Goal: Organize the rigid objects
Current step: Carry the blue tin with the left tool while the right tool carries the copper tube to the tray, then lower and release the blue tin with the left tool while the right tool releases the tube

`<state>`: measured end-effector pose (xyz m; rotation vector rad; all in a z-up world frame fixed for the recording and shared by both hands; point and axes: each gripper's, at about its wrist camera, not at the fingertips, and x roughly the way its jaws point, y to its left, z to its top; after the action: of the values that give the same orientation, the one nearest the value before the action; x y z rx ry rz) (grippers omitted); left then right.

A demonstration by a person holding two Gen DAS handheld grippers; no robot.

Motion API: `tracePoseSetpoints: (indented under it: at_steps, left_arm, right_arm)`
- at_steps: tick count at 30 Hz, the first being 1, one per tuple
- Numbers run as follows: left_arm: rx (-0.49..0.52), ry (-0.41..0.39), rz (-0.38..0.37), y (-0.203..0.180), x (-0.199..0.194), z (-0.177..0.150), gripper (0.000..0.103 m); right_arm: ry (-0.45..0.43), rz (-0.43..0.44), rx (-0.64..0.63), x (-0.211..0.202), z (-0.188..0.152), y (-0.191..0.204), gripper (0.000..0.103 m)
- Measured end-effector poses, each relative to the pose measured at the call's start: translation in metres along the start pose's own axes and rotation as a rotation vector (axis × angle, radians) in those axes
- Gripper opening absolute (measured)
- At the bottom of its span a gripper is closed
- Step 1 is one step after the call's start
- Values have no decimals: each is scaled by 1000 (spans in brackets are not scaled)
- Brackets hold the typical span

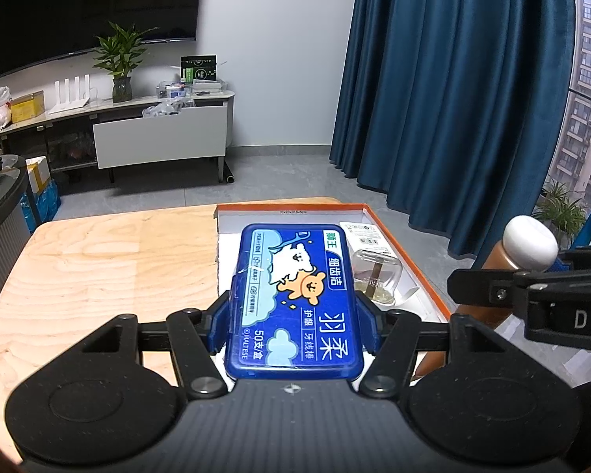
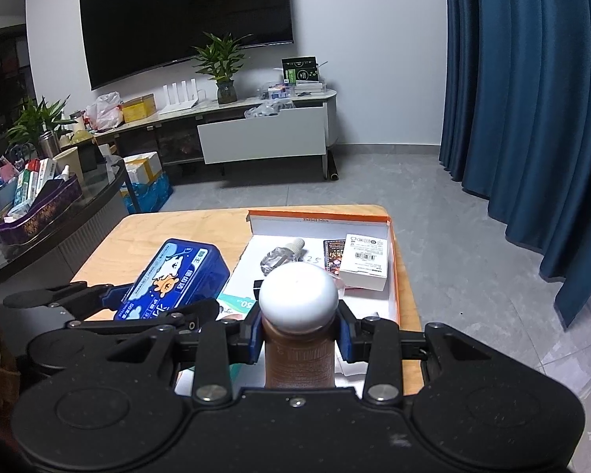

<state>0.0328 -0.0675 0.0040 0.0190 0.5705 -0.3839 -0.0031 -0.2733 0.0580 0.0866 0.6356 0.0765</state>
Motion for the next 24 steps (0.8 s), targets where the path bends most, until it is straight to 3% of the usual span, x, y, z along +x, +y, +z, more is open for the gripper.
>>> tracePoseSetpoints:
  at_steps: [21,23,24]
  left_arm:
    - [-4,27,0,4,9,0,63]
    - [-4,34,4,5,12,1,63]
    - [-6,37,9,6,13,1,63]
  right_arm:
    - [99,-25,-6,38,-2,0,45]
    - [93,-30,-6,44,-1,-1,48]
    - [88,-37,-4,46,-1,-2,55]
